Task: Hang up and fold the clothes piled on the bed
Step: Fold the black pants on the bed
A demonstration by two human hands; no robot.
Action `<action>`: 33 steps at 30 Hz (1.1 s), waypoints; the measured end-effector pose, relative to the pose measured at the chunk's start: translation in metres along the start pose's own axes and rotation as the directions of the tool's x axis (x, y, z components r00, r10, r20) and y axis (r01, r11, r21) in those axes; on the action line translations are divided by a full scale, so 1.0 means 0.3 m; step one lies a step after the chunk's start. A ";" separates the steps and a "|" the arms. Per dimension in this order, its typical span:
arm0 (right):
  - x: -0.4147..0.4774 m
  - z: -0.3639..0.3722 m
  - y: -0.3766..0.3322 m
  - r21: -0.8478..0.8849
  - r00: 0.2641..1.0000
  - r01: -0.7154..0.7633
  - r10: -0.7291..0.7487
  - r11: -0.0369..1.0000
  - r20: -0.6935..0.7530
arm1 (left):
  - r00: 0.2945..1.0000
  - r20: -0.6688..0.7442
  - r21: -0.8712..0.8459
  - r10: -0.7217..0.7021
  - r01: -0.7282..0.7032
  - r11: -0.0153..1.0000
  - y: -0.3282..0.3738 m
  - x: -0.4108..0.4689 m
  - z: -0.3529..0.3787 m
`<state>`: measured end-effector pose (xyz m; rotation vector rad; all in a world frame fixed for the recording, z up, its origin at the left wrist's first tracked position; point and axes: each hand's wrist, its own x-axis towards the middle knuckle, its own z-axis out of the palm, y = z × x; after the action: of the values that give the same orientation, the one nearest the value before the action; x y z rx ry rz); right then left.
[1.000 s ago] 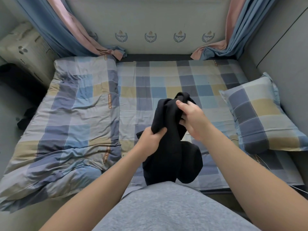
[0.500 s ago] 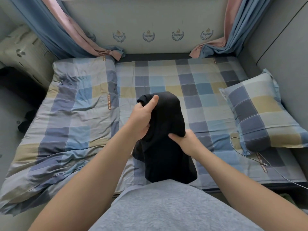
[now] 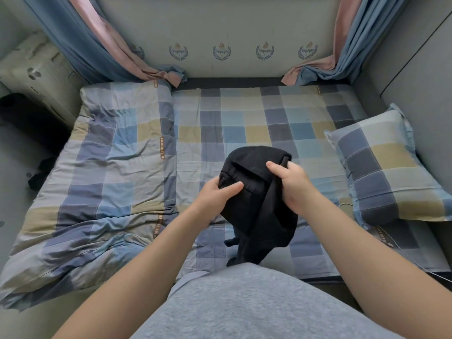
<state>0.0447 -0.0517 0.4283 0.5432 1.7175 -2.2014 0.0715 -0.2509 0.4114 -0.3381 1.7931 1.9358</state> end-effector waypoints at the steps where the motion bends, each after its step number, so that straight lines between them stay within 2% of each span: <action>1: -0.008 -0.003 0.019 -0.022 0.998 -0.017 0.019 1.000 0.060 | 0.999 -0.024 -0.026 0.024 -0.024 0.999 0.018 0.004 -0.001; 4: -0.039 -0.015 0.076 -0.279 0.988 -0.002 0.045 0.960 0.148 | 0.988 -0.153 -0.097 0.018 -0.033 0.995 0.071 0.016 -0.011; 7: -0.077 -0.030 0.129 -0.531 0.977 0.056 0.064 0.846 0.205 | 0.947 -0.314 -0.218 -0.070 0.000 0.976 0.108 0.020 -0.028; 9: -0.105 -0.024 0.159 -0.594 0.962 0.079 0.094 0.800 0.255 | 0.921 -0.369 -0.286 -0.126 0.016 0.958 0.122 0.018 -0.030; 12: -0.135 0.033 0.200 -0.599 0.938 0.135 0.093 0.789 0.335 | 0.921 -0.352 -0.342 -0.169 0.042 0.939 0.136 0.006 0.005; 15: -0.123 0.088 0.248 -0.600 0.972 0.166 -0.028 0.783 0.233 | 0.938 -0.294 -0.366 -0.187 0.070 0.928 0.151 -0.012 0.050; 18: -0.082 0.054 0.265 -0.719 0.990 0.141 -0.109 0.681 0.090 | 0.954 -0.247 -0.403 -0.171 0.059 0.913 0.156 -0.018 0.060; 22: -0.030 -0.055 0.278 -0.825 0.991 0.073 -0.132 0.560 -0.002 | 0.960 -0.223 -0.393 -0.172 0.073 0.917 0.135 -0.020 0.025; 24: 0.001 -0.093 0.264 -0.829 0.987 0.019 -0.144 0.559 -0.074 | 0.956 -0.238 -0.336 -0.174 0.087 0.938 0.110 -0.017 0.000; 26: 0.031 -0.117 0.224 -0.801 0.973 -0.016 -0.176 0.598 -0.150 | 0.941 -0.301 -0.203 -0.156 0.097 0.974 0.085 -0.009 -0.035; 29: 0.052 -0.119 0.130 -0.766 0.955 0.050 -0.254 0.641 -0.150 | 0.959 -0.281 0.193 -0.027 0.084 0.978 0.049 0.000 -0.072; 31: 0.044 -0.097 0.067 -0.746 0.947 0.137 -0.307 0.652 -0.095 | 0.982 -0.176 0.502 0.064 0.033 0.864 0.024 0.009 -0.067; 33: 0.028 -0.059 0.016 -0.730 0.940 0.220 -0.342 0.647 -0.019 | 0.988 -0.062 0.698 0.140 -0.057 0.714 0.009 0.011 -0.033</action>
<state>0.0415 -0.0356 0.4165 0.2442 2.6914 -1.4290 0.0658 -0.2602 0.4111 -0.0816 2.4959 1.1610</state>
